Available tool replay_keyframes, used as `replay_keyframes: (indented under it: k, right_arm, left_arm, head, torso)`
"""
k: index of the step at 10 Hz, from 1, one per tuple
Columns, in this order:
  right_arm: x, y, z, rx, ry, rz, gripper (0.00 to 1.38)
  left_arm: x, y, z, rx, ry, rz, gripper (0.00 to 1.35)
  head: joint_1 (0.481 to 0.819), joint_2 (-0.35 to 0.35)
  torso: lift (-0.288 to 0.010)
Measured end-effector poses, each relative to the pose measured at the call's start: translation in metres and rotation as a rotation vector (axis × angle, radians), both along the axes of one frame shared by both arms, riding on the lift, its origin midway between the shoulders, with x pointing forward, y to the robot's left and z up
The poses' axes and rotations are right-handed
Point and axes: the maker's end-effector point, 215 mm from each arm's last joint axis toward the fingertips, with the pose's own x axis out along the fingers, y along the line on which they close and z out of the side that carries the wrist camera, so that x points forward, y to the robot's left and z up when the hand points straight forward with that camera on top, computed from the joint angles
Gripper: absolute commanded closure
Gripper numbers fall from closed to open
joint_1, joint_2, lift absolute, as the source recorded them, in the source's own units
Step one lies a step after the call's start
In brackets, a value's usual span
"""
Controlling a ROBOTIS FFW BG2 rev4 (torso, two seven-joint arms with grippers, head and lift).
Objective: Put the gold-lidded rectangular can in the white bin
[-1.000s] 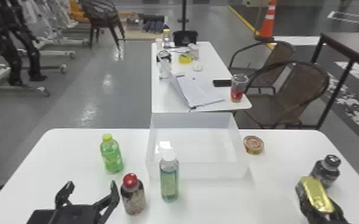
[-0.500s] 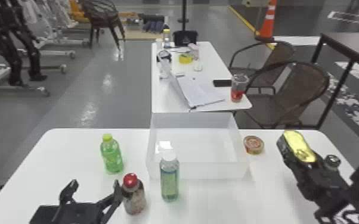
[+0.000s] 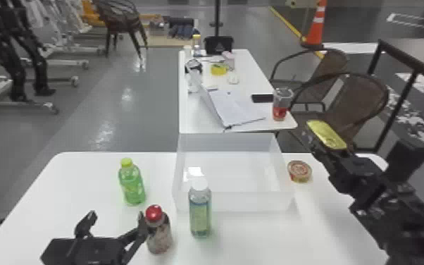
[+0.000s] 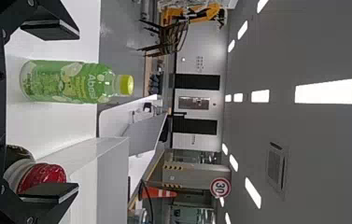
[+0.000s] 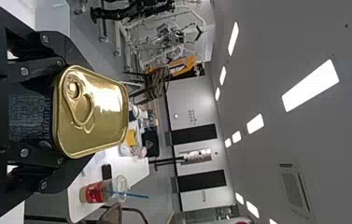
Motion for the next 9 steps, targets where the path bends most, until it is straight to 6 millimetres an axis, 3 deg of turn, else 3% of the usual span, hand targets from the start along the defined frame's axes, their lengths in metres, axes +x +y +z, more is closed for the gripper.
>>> replay_keyframes:
  k: [3, 5, 9]
  right_arm:
    - [0.028, 0.04, -0.005, -0.023, 0.071, 0.142, 1.23]
    - [0.039, 0.053, -0.018, -0.017, 0.107, 0.185, 1.23]
    - [0.043, 0.085, -0.082, 0.022, 0.251, 0.297, 1.23]
  left_arm:
    - [0.002, -0.004, -0.001, -0.002, 0.006, -0.013, 0.15]
    - [0.004, -0.006, -0.001, -0.002, 0.007, -0.017, 0.15]
    - [0.005, -0.007, 0.0, -0.002, 0.007, -0.025, 0.15]
  head:
    - [0.549, 0.0]
    - [0.549, 0.0]
    - [0.549, 0.0]
  torso:
    - [-0.1]
    - [-0.1]
    - [-0.1]
